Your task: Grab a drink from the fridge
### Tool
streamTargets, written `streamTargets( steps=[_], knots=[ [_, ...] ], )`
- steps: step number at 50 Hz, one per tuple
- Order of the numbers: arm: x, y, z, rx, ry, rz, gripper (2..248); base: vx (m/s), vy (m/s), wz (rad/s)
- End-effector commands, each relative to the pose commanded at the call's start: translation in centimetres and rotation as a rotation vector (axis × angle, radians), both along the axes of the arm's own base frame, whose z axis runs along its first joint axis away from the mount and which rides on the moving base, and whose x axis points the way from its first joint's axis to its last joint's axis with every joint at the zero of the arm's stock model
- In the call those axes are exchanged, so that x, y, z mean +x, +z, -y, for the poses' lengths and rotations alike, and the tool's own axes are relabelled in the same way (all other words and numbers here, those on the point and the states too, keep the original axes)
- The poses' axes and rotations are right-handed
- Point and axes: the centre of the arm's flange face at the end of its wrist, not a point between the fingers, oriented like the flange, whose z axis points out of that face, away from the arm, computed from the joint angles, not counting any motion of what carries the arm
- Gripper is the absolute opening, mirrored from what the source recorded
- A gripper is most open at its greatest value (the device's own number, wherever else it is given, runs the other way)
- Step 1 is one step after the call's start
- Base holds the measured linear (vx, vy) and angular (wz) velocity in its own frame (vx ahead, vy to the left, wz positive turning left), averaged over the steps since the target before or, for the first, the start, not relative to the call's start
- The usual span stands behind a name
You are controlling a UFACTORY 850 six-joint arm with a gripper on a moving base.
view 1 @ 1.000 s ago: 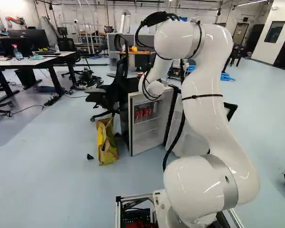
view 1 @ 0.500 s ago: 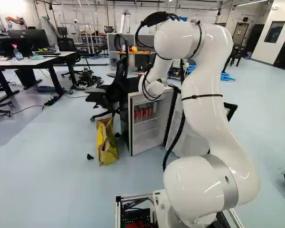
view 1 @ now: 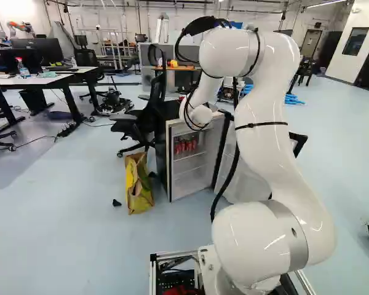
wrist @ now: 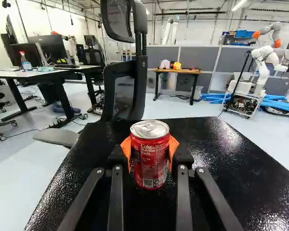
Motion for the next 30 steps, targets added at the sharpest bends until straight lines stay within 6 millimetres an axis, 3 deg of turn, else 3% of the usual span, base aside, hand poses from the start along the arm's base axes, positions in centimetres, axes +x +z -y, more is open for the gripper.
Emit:
streamTargets(
  steps=[7,8,12,13,17,18,23,24,28,29,30],
  knots=[
    [0.00,0.00,0.00,0.000,0.000,0.000,96,0.000,0.000,0.000],
    [0.00,0.00,0.00,0.000,0.000,0.000,110,0.000,0.000,0.000],
    [0.00,0.00,0.00,0.000,0.000,0.000,110,0.000,0.000,0.000],
    [0.00,0.00,0.00,0.000,0.000,0.000,144,0.000,0.000,0.000],
    [0.00,0.00,0.00,0.000,0.000,0.000,144,0.000,0.000,0.000],
    [0.00,0.00,0.00,0.000,0.000,0.000,179,0.000,0.000,0.000],
    [0.00,0.00,0.00,0.000,0.000,0.000,179,0.000,0.000,0.000],
    [-0.01,0.00,0.00,0.000,0.000,0.000,216,0.000,0.000,0.000],
    [-0.23,0.04,-0.04,0.000,0.001,-0.002,216,0.000,0.000,0.000],
    [-0.34,0.07,-0.06,0.000,0.001,-0.003,247,0.000,0.000,0.000],
    [-0.46,0.09,-0.08,0.000,0.001,-0.004,247,0.000,0.000,0.000]
  ],
)
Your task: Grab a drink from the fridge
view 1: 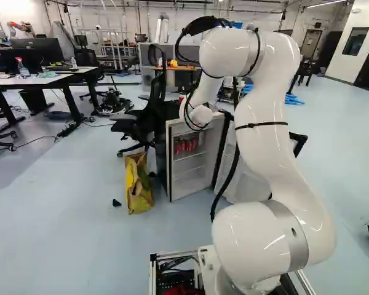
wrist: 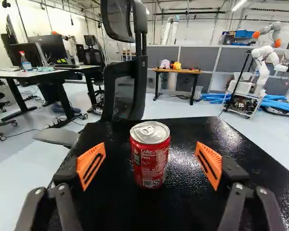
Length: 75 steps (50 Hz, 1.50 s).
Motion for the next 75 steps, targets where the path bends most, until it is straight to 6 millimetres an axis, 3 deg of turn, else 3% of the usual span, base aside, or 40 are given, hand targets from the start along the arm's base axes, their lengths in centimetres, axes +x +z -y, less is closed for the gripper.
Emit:
streamTargets(
  steps=[26,47,75],
  knots=[
    [-5.0,0.9,0.0,-0.001,0.001,-0.040,247,0.000,0.000,0.000],
    [-9.3,1.5,1.4,-0.002,-0.022,-0.076,247,0.000,0.000,0.000],
    [-15.1,3.9,3.7,-0.015,-0.073,-0.159,247,0.000,0.000,0.000]
  ],
)
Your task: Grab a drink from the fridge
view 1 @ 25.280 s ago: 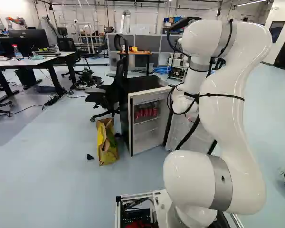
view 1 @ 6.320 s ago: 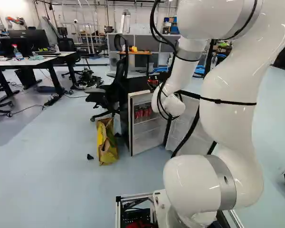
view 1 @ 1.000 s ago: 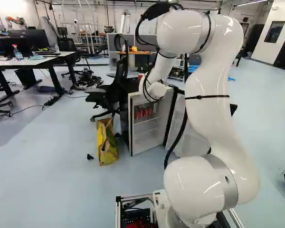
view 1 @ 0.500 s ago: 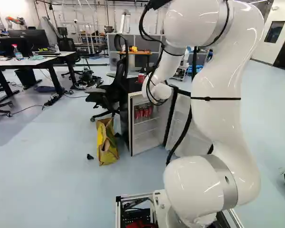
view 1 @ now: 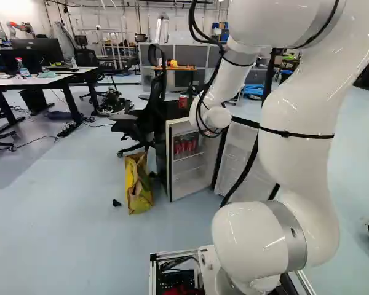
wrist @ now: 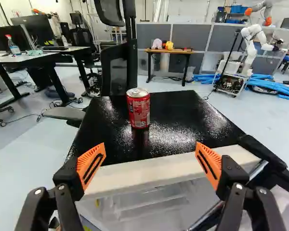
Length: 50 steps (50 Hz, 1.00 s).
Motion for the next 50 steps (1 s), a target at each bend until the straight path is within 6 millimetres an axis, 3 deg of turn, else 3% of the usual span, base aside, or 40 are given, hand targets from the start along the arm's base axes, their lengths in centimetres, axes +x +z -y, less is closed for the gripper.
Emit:
streamTargets(
  steps=[32,50],
  knots=[
    [-5.7,1.9,4.3,0.003,-0.138,-0.159,247,0.000,0.000,0.000],
    [-7.8,2.8,6.9,0.017,-0.226,-0.240,247,0.000,0.000,0.000]
  ],
)
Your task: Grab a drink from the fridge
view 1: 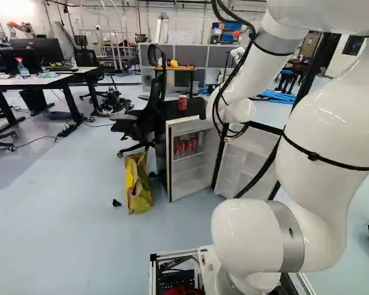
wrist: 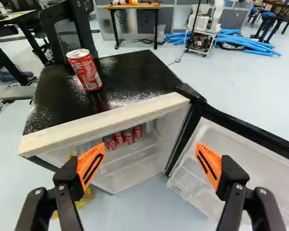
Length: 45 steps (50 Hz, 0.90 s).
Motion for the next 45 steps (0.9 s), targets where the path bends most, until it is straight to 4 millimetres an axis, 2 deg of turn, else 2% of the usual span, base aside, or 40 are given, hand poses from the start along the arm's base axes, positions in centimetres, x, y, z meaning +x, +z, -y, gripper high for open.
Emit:
streamTargets(
  steps=[23,45],
  knots=[
    [-1.1,1.4,3.4,0.023,-0.106,-0.082,247,0.000,0.000,0.000],
    [-1.0,3.1,6.6,0.034,-0.178,-0.142,247,0.000,0.000,0.000]
  ],
)
